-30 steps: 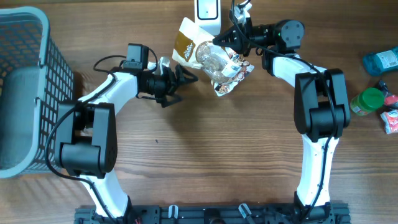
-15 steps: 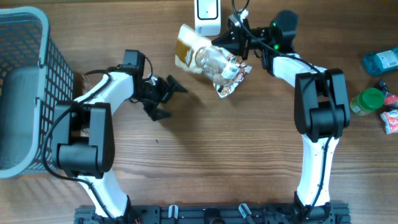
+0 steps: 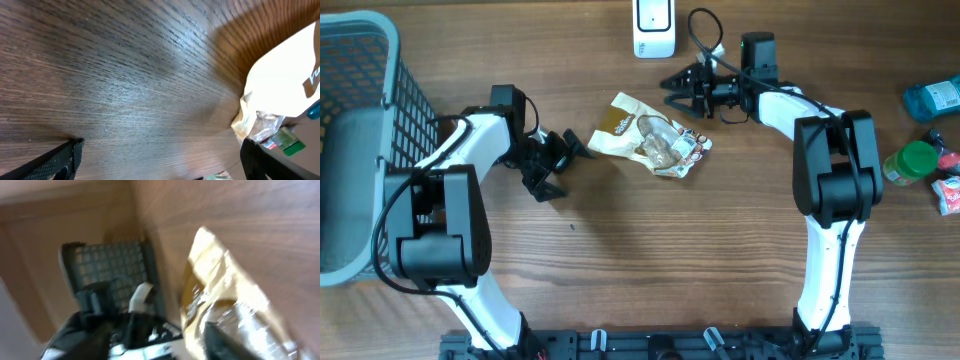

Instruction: Scan the item barcode

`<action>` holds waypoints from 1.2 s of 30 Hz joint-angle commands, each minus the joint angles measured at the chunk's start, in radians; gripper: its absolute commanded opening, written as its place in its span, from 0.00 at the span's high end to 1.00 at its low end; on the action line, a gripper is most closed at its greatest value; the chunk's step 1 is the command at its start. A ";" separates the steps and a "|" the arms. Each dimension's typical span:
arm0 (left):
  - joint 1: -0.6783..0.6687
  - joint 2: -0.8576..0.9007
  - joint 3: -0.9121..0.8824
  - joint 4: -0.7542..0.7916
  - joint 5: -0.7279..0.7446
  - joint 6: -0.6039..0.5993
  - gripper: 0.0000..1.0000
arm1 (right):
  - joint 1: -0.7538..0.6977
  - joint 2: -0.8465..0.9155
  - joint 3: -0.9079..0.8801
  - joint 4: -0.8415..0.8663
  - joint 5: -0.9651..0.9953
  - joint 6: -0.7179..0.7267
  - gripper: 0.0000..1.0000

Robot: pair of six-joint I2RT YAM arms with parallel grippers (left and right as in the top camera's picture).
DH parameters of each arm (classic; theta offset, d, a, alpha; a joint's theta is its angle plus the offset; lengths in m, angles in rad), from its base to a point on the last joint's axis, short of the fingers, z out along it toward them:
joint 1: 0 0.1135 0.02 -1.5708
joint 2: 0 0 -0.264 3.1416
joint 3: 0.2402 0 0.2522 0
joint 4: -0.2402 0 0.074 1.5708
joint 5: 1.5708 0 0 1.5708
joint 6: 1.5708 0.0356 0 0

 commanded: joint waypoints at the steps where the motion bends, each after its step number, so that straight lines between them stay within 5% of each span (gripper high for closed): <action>1: 0.014 0.024 -0.018 -0.003 -0.140 0.097 0.00 | -0.007 -0.004 0.004 -0.074 0.177 -0.251 0.03; 8: 0.010 0.024 -0.018 -0.003 -0.065 0.085 0.00 | -0.065 -0.005 0.007 -0.350 0.378 -0.608 0.00; 14: -0.053 0.024 -0.018 0.193 0.021 -0.106 0.00 | -0.113 -0.005 0.007 -0.550 0.606 -0.687 0.02; 18: -0.144 0.024 -0.018 0.423 0.001 -0.262 0.00 | -0.100 -0.005 0.007 -0.667 0.598 -0.679 0.07; 25: -0.222 0.045 -0.018 0.478 -0.150 -0.437 0.00 | -0.081 -0.005 0.007 -0.784 0.598 -0.671 0.14; 36: -0.224 0.270 -0.019 0.677 0.134 -0.518 0.18 | -0.080 -0.005 0.007 -0.838 0.598 -0.629 0.23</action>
